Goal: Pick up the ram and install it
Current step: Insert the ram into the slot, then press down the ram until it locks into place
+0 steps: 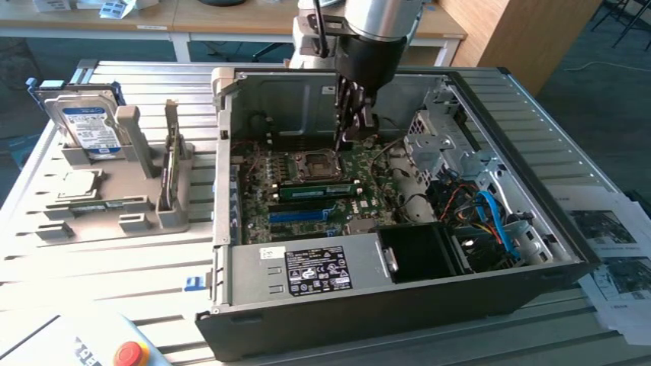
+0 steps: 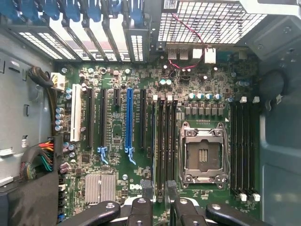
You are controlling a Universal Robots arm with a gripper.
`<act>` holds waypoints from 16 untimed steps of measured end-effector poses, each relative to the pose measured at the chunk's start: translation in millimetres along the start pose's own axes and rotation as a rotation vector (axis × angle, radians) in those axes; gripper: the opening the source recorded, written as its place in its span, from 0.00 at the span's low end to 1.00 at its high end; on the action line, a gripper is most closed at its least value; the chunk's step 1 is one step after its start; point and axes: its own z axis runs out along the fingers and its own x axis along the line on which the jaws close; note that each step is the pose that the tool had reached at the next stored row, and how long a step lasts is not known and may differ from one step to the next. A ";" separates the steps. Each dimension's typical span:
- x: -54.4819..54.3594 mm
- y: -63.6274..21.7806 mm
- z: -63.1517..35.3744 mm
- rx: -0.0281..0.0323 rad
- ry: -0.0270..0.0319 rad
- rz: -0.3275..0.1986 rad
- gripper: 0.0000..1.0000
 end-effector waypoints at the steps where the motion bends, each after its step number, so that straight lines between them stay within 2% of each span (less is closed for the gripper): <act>1: 0.0 0.1 -1.0 -0.0002 0.0005 0.000 0.25; 8: -0.3 0.9 -17.0 -0.0002 0.0014 0.000 0.25; 16: -0.3 0.9 -17.5 -0.0002 0.0014 0.000 0.25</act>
